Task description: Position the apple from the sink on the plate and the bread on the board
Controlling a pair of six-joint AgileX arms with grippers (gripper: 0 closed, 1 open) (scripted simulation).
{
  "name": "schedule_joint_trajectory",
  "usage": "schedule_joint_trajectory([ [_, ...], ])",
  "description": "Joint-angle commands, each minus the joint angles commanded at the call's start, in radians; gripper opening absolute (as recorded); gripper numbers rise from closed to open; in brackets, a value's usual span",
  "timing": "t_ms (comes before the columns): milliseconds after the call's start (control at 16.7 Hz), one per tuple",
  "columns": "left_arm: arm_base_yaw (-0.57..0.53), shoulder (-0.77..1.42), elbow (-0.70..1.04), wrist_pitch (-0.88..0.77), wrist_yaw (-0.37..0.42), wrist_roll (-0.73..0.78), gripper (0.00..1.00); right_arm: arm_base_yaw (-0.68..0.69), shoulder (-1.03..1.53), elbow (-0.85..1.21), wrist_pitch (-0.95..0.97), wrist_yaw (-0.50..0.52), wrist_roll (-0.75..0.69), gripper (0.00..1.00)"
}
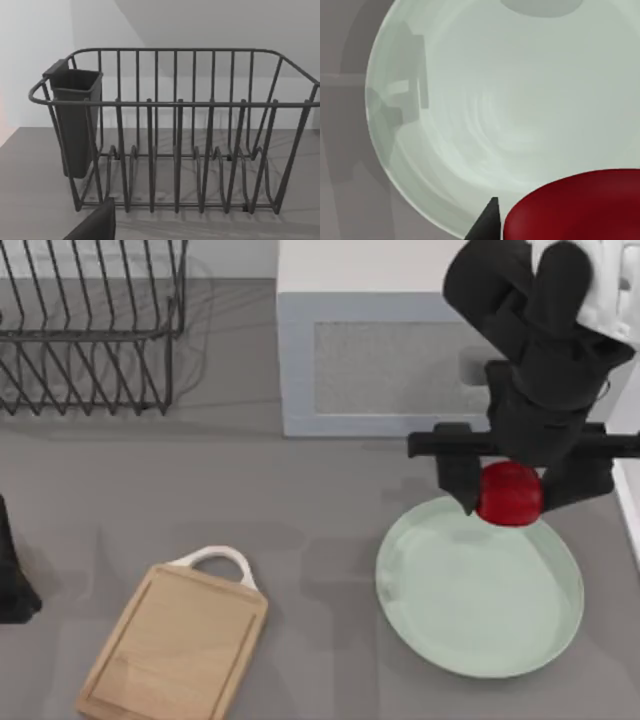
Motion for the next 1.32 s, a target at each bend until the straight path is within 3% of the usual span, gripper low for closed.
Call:
schedule_joint_trajectory([
  [360,0.000,0.000,0.000,0.000,0.000,0.000,1.00,0.012,0.009,-0.012,-0.001,-0.001,0.009,0.00],
  [1140,0.000,0.000,0.000,0.000,0.000,0.000,1.00,0.012,0.009,-0.012,-0.001,-0.001,0.009,0.98],
  [1320,0.000,0.000,0.000,0.000,0.000,0.000,1.00,0.012,0.009,-0.012,-0.001,-0.001,0.009,1.00],
])
